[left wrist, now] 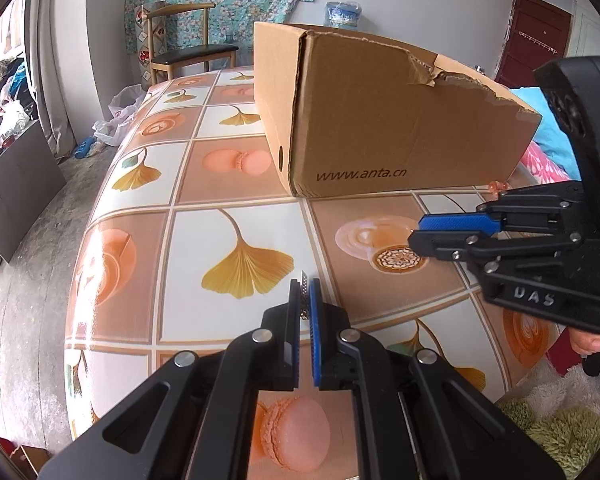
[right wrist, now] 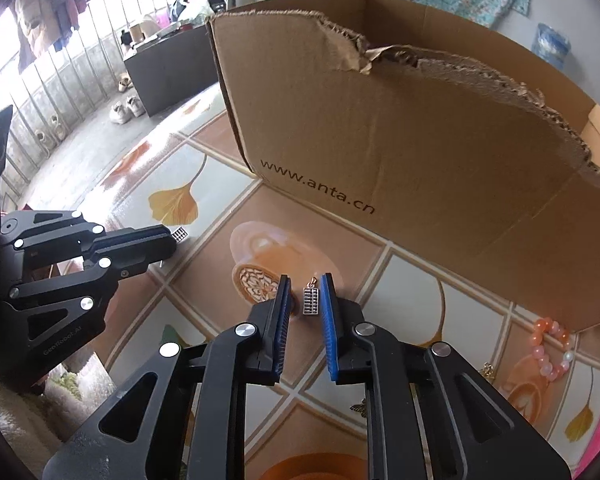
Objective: Organize jewelry
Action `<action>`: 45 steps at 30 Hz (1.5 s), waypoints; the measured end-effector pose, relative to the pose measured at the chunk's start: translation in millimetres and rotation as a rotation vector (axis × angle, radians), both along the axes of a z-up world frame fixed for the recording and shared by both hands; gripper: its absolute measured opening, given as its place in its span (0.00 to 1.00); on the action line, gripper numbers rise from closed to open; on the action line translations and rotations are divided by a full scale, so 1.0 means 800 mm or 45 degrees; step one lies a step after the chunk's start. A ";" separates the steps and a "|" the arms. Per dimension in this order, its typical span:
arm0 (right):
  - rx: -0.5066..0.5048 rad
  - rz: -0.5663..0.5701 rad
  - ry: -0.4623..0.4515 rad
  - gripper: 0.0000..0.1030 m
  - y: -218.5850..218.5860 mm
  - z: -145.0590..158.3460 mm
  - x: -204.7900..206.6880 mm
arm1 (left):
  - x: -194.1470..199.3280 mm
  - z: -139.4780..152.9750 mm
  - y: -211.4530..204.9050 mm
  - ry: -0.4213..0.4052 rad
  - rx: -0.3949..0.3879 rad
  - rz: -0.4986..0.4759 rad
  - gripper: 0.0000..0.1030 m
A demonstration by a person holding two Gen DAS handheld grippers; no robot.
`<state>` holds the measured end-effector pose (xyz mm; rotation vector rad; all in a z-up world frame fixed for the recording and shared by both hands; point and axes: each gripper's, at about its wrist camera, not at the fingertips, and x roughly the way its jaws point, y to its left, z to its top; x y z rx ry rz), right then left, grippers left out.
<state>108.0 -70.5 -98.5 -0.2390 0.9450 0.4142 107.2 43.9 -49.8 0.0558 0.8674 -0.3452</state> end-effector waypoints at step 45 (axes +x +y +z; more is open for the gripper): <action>-0.015 0.026 -0.005 0.00 0.017 -0.001 0.006 | 0.002 -0.002 0.002 -0.004 -0.009 -0.002 0.04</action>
